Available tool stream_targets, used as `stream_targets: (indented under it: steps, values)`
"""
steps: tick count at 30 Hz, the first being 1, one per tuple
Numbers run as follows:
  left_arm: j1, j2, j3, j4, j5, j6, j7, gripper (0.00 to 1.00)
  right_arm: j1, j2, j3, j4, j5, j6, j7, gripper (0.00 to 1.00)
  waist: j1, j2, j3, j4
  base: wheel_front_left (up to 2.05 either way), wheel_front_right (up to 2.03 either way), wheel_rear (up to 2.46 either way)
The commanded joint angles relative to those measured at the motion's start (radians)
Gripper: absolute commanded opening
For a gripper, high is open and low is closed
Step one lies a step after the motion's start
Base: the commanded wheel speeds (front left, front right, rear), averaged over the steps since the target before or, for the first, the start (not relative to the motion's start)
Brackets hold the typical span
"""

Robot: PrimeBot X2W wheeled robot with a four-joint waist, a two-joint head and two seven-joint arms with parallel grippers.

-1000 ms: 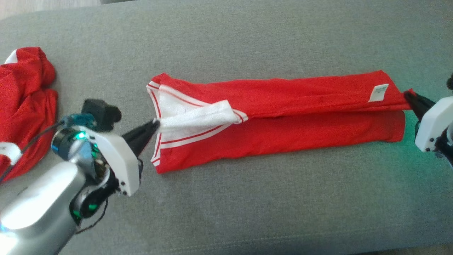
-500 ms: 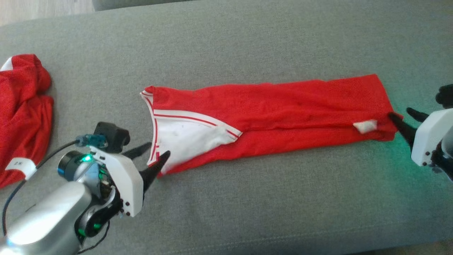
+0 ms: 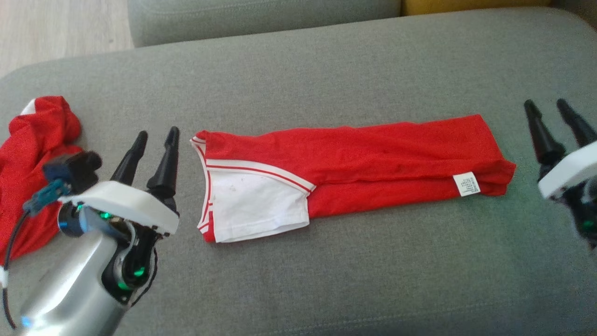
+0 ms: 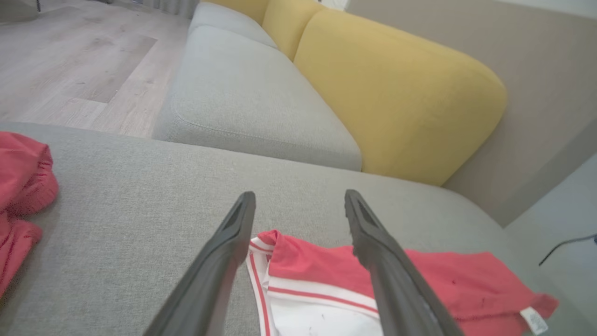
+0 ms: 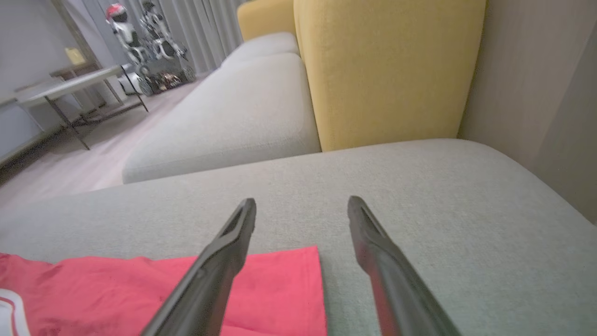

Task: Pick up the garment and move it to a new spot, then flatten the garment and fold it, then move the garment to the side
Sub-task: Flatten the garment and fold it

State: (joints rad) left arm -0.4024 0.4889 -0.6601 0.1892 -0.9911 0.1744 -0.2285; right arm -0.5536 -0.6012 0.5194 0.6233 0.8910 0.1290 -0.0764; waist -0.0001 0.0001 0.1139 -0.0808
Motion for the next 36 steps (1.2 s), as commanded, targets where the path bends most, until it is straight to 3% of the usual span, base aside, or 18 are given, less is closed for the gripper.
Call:
stream_targets:
  steps: [1,6,11,15,24,36]
  values:
    - [-0.017,0.004,0.086,-0.015,-0.004,0.007,-0.023,1.00,0.032,0.007,-0.025,-0.032,-0.028,0.002,-0.046,1.00,0.0001,-0.0001,-0.013,0.001,0.00,0.00,0.00]
    - [0.071,-0.120,0.274,-0.022,0.080,-0.011,-0.033,1.00,0.103,0.089,-0.105,-0.062,-0.134,0.002,-0.136,1.00,0.0001,-0.0001,-0.031,0.002,0.00,0.00,0.00]
    - [0.198,-0.265,0.430,-0.028,0.241,-0.074,-0.033,1.00,0.179,0.178,-0.203,-0.087,-0.241,0.002,-0.168,1.00,0.0001,-0.0001,-0.042,-0.001,0.00,0.00,0.00]
    - [0.249,-0.335,0.484,0.000,0.343,-0.141,-0.033,1.00,0.216,0.227,-0.254,-0.088,-0.321,0.002,-0.165,1.00,0.0001,-0.0001,-0.037,0.001,0.00,0.00,0.00]
    - [0.218,-0.391,0.539,0.065,0.451,-0.234,-0.033,1.00,0.175,0.295,-0.402,-0.006,-0.395,0.002,-0.035,1.00,0.0001,-0.0001,0.021,0.018,0.00,0.00,0.00]
    - [0.158,-0.426,0.566,0.114,0.489,-0.279,-0.033,1.00,0.063,0.311,-0.487,0.125,-0.443,0.002,0.128,1.00,0.0001,-0.0001,0.103,0.049,0.00,0.00,0.00]
